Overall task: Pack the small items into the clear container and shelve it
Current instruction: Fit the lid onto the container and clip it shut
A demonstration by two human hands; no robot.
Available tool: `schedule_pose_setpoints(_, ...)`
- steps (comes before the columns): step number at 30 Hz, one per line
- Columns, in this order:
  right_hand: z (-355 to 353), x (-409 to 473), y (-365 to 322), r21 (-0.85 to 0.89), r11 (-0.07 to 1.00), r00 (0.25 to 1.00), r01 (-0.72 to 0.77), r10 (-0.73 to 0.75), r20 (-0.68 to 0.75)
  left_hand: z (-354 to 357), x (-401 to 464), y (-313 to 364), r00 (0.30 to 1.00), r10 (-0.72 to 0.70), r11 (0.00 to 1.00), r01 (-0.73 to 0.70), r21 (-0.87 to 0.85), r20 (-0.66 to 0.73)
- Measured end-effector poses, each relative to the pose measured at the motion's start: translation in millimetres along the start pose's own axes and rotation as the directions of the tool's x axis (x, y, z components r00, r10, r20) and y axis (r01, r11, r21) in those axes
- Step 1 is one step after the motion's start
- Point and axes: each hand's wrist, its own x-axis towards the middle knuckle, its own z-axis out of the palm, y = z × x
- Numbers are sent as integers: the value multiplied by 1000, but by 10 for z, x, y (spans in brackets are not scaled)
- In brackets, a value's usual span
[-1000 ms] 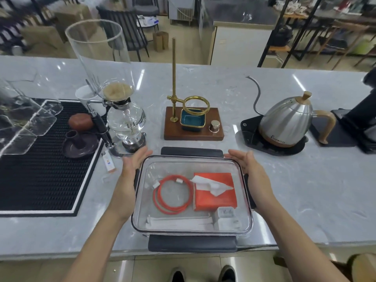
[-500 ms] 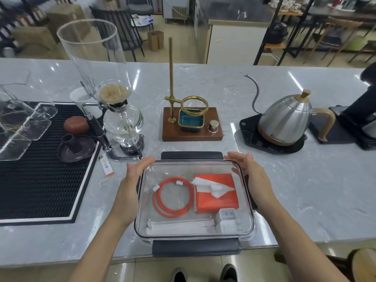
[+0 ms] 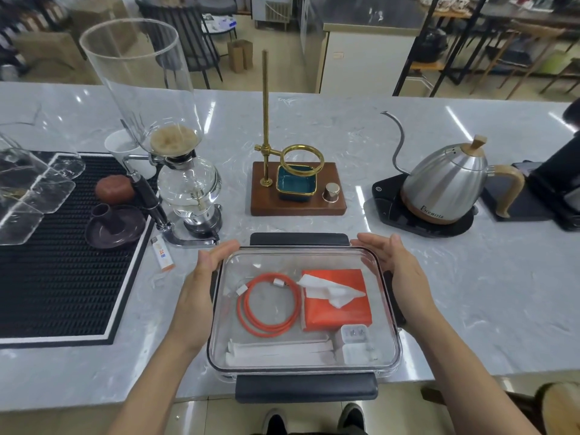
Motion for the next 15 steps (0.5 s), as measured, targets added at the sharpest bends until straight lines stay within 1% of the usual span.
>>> schedule_pose_setpoints(10, -47, -42, 29, 2, 999, 999, -41, 41, -8, 64, -36, 11, 1000, 1, 1000, -1, 24, -1)
schedule_pose_setpoints(15, -44, -15, 59, 2, 999, 999, -34, 34, -1, 42, -18, -34, 1000, 13, 1000, -13, 28, 4)
